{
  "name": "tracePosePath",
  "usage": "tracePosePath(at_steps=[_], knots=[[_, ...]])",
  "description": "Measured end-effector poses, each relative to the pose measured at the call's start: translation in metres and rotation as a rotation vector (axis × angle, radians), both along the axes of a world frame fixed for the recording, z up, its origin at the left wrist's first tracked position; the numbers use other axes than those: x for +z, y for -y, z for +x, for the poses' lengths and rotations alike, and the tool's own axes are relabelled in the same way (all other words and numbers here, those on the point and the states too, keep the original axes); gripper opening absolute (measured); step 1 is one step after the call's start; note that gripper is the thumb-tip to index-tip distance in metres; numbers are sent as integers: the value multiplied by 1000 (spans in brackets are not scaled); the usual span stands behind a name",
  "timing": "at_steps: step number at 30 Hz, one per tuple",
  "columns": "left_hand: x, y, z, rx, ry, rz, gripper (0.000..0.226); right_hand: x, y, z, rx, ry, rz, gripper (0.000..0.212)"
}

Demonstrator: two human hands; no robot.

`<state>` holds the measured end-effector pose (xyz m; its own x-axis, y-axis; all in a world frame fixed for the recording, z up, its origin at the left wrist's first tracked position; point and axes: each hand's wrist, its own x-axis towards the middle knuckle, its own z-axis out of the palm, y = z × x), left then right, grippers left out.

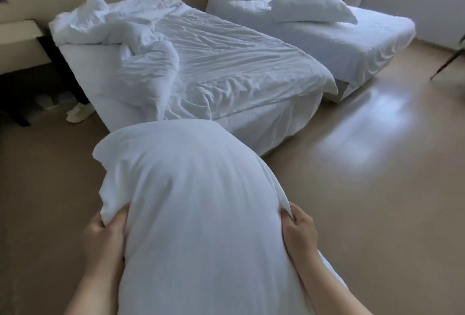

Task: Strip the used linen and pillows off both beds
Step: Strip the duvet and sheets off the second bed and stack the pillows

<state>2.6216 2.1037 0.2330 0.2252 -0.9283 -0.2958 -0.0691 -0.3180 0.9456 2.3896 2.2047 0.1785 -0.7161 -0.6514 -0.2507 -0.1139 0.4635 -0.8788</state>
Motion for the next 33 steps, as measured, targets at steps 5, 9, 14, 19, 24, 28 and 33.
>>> tracePosePath(at_steps=[5, 9, 14, 19, 24, 28, 33], knots=[[18, -51, -54, -156, -34, -42, 11, 16, -80, -35, -123, 67, -69, 53], [20, -58, -113, -265, -33, -89, 13, 16, -117, -78, -277, 51, -103, 44], [13, -41, -204, -409, -8, -176, 8, 25, -120, -143, -381, 24, -135, 34], [13, 15, -320, -505, -60, -229, 15, 42, -81, -240, -404, 23, -196, 67], [27, 89, -450, -574, -112, -240, 21, 53, -19, -347, -510, -2, -191, 54], [34, 142, -556, -654, -95, -269, 23, 56, 18, -440, -597, -33, -191, 22], [37, 180, -693, -716, -96, -257, 23, 58, 57, -569, -658, -96, -203, 43]])
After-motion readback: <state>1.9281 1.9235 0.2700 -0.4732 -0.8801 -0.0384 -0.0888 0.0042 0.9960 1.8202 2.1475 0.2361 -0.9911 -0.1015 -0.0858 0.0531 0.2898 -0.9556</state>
